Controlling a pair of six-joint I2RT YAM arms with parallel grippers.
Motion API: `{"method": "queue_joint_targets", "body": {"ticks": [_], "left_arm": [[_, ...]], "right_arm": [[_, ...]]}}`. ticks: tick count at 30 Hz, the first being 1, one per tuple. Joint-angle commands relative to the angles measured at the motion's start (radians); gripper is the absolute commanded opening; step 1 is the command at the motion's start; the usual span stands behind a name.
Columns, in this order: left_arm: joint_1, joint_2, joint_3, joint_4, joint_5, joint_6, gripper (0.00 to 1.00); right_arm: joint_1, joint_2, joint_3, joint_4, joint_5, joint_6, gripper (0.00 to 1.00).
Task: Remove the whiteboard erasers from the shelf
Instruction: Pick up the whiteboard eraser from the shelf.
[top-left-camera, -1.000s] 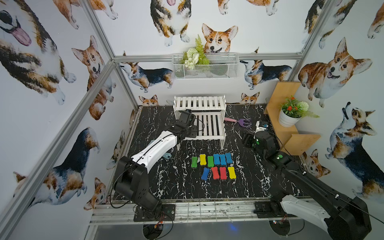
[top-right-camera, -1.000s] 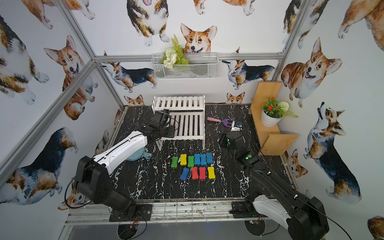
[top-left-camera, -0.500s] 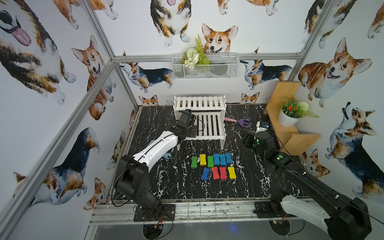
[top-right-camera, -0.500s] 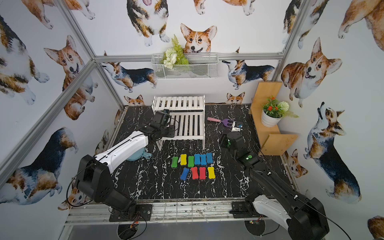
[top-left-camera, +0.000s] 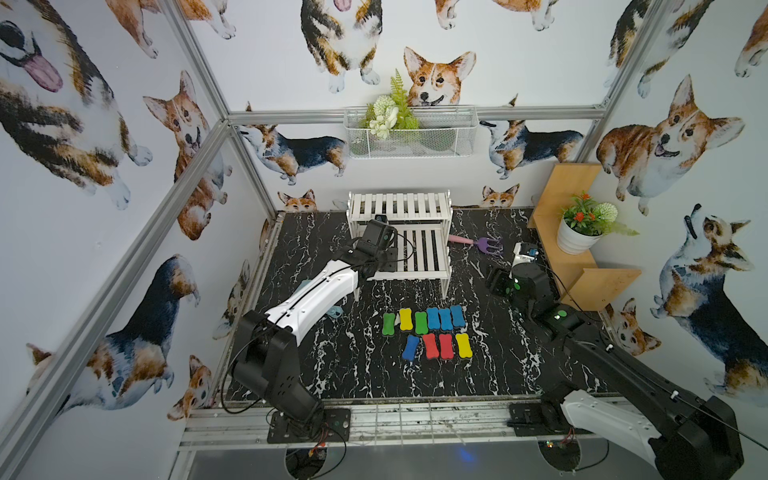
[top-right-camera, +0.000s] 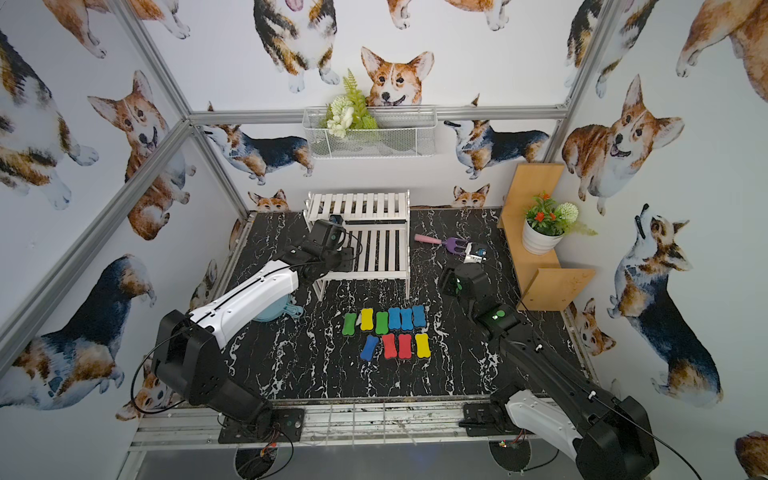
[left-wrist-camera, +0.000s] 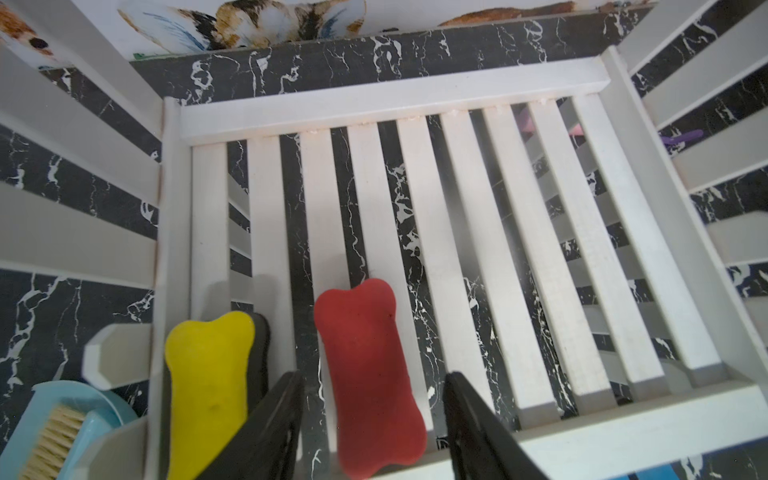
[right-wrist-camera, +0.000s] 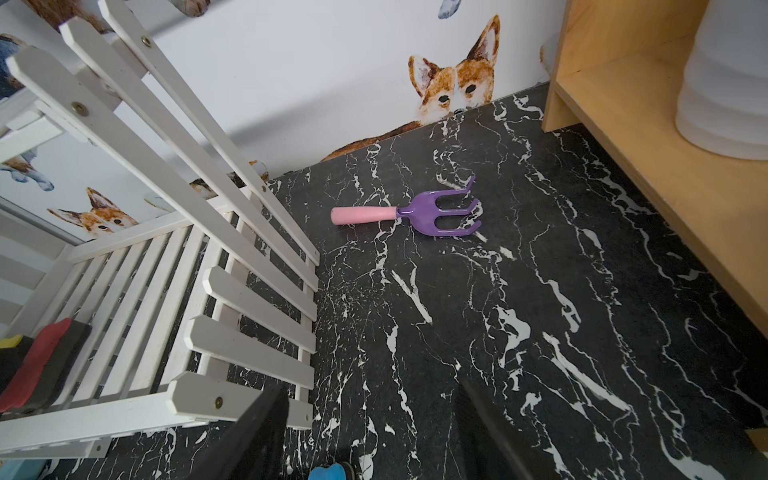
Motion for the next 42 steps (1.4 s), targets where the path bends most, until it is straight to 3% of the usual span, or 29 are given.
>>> {"method": "queue_joint_targets", "body": {"ticks": [1, 11, 20, 27, 31, 36, 42], "left_arm": [[0.001, 0.01, 0.011, -0.031, -0.03, -0.007, 0.6], [0.003, 0.059, 0.017, -0.037, -0.014, -0.013, 0.57], [0.003, 0.091, 0.034, -0.048, -0.022, -0.022, 0.41], [-0.021, -0.087, -0.024, -0.077, -0.009, -0.128, 0.4], [-0.089, -0.219, -0.14, -0.118, 0.013, -0.228, 0.4], [-0.279, -0.344, -0.295, -0.217, 0.025, -0.4, 0.39], [-0.443, -0.394, -0.453, -0.26, 0.036, -0.54, 0.39]], "right_arm": [[-0.001, -0.005, -0.002, 0.023, 0.018, -0.01, 0.7], [-0.003, -0.012, -0.003, 0.021, 0.022, -0.016, 0.7], [-0.003, -0.016, -0.009, 0.023, 0.029, -0.027, 0.7], [-0.003, -0.034, -0.003, 0.018, 0.043, -0.04, 0.7], [-0.004, -0.046, -0.015, 0.029, 0.046, -0.041, 0.7], [-0.005, -0.049, -0.017, 0.026, 0.032, -0.038, 0.71], [-0.005, -0.072, -0.021, 0.023, 0.039, -0.036, 0.71]]}}
